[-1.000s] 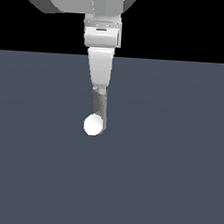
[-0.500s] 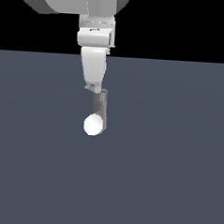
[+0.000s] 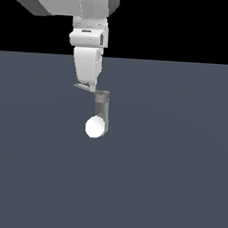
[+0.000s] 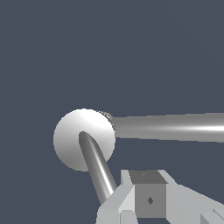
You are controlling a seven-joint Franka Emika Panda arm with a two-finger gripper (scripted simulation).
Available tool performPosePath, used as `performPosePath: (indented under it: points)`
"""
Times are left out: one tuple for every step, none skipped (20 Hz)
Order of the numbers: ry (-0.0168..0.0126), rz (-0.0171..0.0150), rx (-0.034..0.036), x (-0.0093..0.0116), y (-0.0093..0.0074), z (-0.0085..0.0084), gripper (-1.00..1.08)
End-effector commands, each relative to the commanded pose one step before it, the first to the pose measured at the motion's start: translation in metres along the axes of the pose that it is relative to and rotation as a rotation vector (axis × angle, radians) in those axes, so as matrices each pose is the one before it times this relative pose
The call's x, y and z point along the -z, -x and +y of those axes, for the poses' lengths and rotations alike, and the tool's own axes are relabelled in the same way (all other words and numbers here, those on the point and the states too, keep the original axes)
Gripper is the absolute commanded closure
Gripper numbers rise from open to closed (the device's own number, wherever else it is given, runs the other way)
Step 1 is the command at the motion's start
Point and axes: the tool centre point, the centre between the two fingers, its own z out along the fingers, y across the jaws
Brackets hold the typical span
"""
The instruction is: Turn on the faucet by rotating a designated handle.
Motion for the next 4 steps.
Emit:
performPosePath:
  points:
    - [0.02070, -0.01382, 0.06740, -0.01285, 0.04659, 0.00405, 1.08]
    - [0.00157, -0.00035, 0.00225, -0.00067, 0.00396, -0.00166, 1.08]
    - [0.00161, -0.00036, 0.00232, -0.00069, 0.00397, -0.00166, 1.08]
    - [0.00000, 0.00000, 0.00000, 0.00000, 0.00000, 0.00000, 1.08]
